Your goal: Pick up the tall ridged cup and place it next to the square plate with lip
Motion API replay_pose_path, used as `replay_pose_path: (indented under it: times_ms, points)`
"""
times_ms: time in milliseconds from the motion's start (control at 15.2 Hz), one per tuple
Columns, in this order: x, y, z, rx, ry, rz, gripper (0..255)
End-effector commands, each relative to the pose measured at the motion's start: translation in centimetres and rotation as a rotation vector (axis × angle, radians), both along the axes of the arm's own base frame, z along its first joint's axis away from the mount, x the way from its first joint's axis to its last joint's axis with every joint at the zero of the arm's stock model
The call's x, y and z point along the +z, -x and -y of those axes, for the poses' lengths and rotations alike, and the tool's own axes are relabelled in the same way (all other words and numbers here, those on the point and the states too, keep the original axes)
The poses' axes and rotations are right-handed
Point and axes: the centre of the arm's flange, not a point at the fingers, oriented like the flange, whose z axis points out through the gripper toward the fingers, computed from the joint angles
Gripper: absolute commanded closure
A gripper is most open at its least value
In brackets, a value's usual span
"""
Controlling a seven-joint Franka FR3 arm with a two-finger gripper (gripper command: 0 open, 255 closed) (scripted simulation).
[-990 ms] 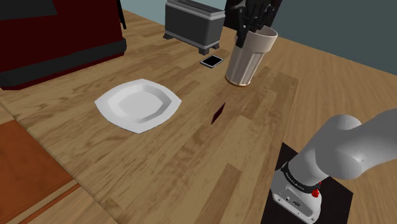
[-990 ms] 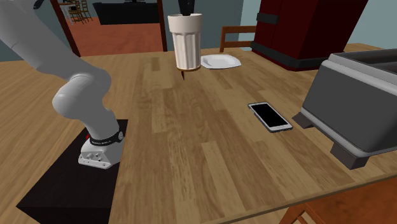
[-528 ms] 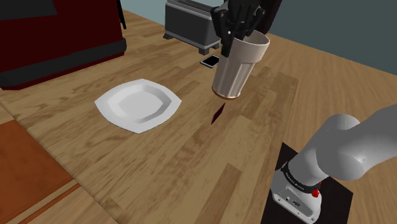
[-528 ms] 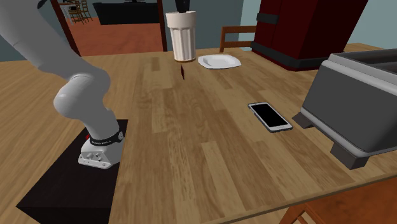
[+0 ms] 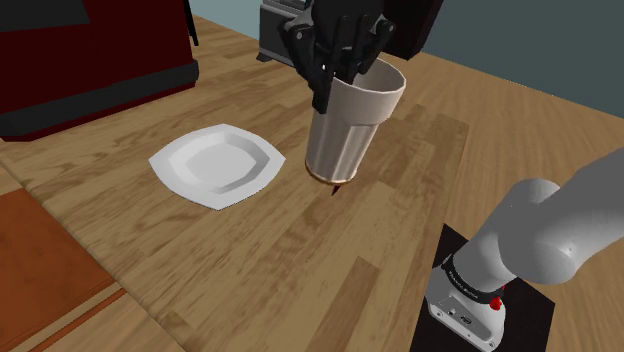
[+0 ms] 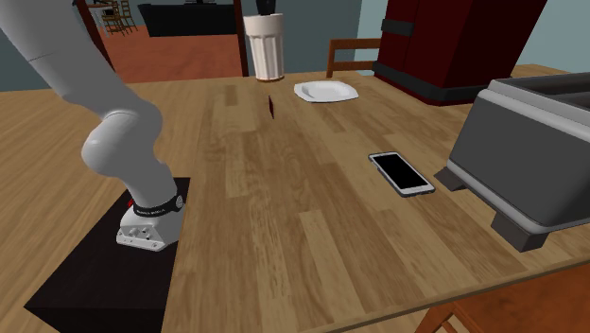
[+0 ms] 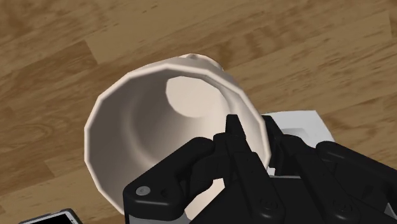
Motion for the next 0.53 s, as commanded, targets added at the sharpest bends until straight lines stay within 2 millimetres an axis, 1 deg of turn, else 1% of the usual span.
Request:
replay_pose_path:
  times_ms: [0,462]
  points:
    - [0.0,0.8,-2.7,-0.002,-0.001,0.000,255]
    - [0.0,3.0,-11.7,-0.002,-0.001,0.000,255]
